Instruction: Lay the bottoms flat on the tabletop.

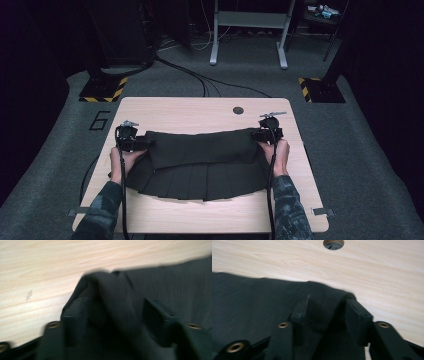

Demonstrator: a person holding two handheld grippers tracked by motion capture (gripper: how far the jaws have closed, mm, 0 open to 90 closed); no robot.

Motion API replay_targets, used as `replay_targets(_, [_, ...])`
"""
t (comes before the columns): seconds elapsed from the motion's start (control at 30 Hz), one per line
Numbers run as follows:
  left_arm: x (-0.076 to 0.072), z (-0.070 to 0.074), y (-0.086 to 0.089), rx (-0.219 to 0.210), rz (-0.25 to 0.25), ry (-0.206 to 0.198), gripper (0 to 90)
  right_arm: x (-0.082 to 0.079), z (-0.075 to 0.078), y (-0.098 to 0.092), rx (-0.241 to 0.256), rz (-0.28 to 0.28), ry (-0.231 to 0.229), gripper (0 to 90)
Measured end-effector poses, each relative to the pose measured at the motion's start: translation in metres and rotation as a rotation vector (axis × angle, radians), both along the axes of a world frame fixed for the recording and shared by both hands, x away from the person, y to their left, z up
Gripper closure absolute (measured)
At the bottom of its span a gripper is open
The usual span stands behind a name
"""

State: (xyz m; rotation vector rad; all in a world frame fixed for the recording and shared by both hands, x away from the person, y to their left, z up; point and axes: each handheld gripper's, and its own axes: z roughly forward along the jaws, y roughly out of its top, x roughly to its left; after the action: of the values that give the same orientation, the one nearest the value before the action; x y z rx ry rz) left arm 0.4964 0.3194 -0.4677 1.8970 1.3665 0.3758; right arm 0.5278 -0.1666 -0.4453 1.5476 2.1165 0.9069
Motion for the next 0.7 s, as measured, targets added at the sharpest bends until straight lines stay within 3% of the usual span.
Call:
replay_targets(0.17, [0.001, -0.006, 0.001, 0.005, -0.018, 0.015, 24.6, -0.007, -0.009, -0.005, 0.013, -0.015, 0.009, 30.7])
replay_targets(0.3, [0.004, -0.014, -0.002, 0.034, -0.032, 0.024, 22.2, -0.011, -0.02, -0.002, 0.023, 0.006, 0.044, 24.8])
replay_targets(0.37, [0.004, -0.02, -0.002, 0.052, -0.042, 0.049, 21.9, -0.014, -0.031, 0.003, 0.008, 0.031, 0.083, 22.8])
replay_targets(0.4, [0.003, -0.028, -0.003, 0.094, -0.054, 0.074, 22.1, -0.016, -0.038, 0.004, -0.005, 0.048, 0.096, 21.2])
replay_targets(0.47, [0.002, -0.037, -0.002, 0.095, -0.064, 0.104, 20.1, -0.02, -0.052, 0.007, -0.033, 0.057, 0.129, 18.3])
replay_targets(0.53, [-0.001, -0.043, -0.001, 0.131, -0.061, 0.098, 20.2, -0.021, -0.06, 0.008, -0.06, 0.062, 0.146, 14.7])
replay_targets(0.6, [-0.007, -0.044, 0.0, 0.12, -0.048, 0.081, 19.7, -0.024, -0.062, 0.008, -0.069, 0.061, 0.125, 13.7])
replay_targets(0.7, [-0.014, -0.046, 0.0, 0.146, -0.042, 0.054, 19.6, -0.027, -0.065, 0.011, -0.104, 0.078, 0.123, 6.0])
